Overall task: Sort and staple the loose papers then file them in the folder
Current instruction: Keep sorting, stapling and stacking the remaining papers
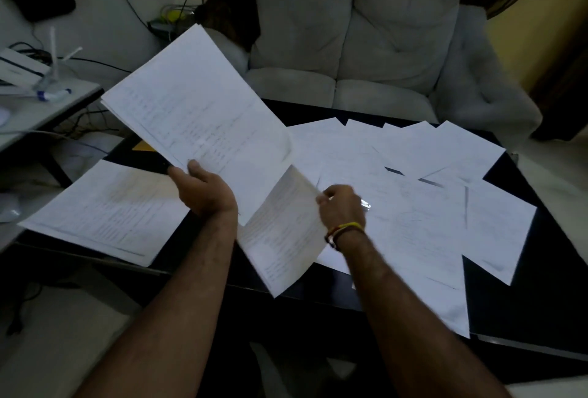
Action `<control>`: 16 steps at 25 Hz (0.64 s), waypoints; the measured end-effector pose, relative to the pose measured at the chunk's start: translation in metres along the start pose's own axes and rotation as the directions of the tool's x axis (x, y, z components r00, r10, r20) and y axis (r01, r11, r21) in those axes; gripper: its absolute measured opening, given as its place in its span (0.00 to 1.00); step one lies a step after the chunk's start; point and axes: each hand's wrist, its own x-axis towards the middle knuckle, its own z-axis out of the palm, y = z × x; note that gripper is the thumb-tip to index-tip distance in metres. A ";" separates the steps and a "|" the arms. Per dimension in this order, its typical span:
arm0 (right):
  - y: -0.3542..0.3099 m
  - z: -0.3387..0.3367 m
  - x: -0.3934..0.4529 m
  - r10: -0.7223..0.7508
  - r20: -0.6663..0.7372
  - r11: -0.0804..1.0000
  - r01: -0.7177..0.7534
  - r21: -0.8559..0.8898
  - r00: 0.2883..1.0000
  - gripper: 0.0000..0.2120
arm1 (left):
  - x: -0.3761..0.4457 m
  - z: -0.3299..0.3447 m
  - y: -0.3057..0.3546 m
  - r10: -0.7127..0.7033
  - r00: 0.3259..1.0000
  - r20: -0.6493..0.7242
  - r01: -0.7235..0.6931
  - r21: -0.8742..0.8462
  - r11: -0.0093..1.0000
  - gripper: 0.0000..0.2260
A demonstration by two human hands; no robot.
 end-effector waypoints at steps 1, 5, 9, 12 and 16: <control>-0.002 -0.024 0.003 0.009 -0.087 0.999 -0.005 0.039 0.996 0.07 | -0.004 0.000 0.002 -0.018 1.000 0.015 0.018 0.028 0.999 0.15; -0.001 -0.095 0.016 0.024 -0.402 0.980 0.058 0.190 0.915 0.06 | -0.041 0.007 0.012 -0.056 0.991 0.126 0.040 0.123 0.992 0.15; 0.013 -0.137 0.032 0.140 -0.618 0.918 0.132 0.375 0.774 0.06 | -0.059 0.009 0.016 -0.134 0.959 0.250 0.065 0.265 0.962 0.15; 0.033 -0.157 0.045 0.232 -0.597 0.856 0.131 0.501 0.768 0.06 | -0.060 0.005 0.002 -0.266 0.885 0.381 0.112 0.379 0.918 0.18; 0.061 -0.120 0.040 0.274 -0.402 0.835 -0.008 0.550 0.874 0.07 | -0.083 -0.003 -0.017 -0.395 0.731 0.556 0.064 0.521 0.851 0.17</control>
